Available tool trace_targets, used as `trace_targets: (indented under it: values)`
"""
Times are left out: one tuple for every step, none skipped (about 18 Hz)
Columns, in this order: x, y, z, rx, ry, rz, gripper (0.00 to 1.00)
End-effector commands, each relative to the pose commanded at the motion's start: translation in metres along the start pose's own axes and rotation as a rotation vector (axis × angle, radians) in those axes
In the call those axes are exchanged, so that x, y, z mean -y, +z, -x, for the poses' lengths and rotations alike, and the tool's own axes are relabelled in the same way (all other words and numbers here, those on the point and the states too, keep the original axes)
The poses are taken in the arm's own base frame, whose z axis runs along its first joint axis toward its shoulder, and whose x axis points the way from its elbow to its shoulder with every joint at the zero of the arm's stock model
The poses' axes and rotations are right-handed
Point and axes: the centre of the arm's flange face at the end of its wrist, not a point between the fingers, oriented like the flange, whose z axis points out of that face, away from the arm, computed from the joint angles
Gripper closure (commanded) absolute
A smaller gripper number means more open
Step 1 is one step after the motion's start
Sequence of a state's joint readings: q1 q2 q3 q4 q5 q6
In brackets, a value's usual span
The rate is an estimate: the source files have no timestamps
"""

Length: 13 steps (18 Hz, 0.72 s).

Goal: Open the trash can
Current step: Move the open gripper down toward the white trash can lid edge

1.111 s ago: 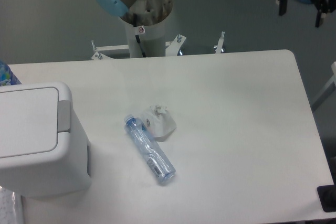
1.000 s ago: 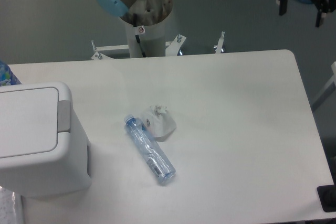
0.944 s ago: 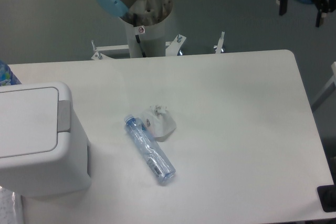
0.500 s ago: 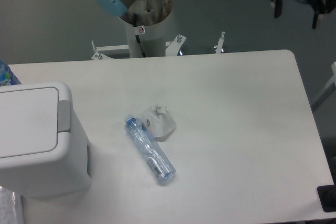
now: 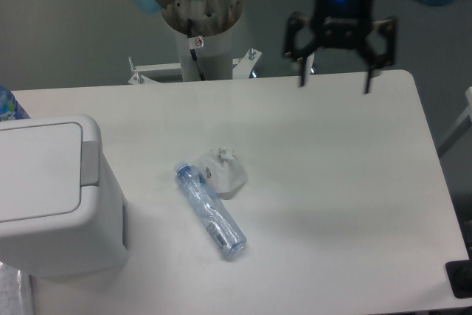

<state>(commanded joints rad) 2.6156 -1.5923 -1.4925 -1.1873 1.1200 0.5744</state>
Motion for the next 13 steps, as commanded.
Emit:
trace_targets:
  values:
    - [0.0, 0.006, -0.011, -0.02, -0.036, 0.005, 0.0]
    - [-0.001, 0.011, -0.023, -0.034, -0.058, 0.013, 0.0]
    - [-0.002, 0.016, -0.03, -0.045, -0.071, 0.02, 0.0]
    - [-0.002, 0.023, -0.041, -0.06, -0.067, 0.023, 0.0]
    - [-0.001, 0.03, -0.056, -0.076, -0.052, 0.026, 0.0]
    - [0.001, 0.037, -0.067, -0.087, -0.046, 0.026, 0.0]
    - [0.004, 0.042, -0.077, -0.094, -0.053, 0.021, 0.0]
    - [0.006, 0.048, -0.082, -0.096, -0.061, 0.012, 0.0]
    - [0.008, 0.056, -0.089, -0.102, -0.056, 0.004, 0.0]
    - [0.012, 0.06, -0.097, -0.105, -0.037, -0.013, 0.0]
    - [0.015, 0.069, -0.106, -0.112, -0.016, -0.018, 0.0]
    - [0.017, 0.076, -0.116, -0.122, 0.005, -0.019, 0.0]
    - [0.018, 0.083, -0.123, -0.13, 0.015, -0.013, 0.0]
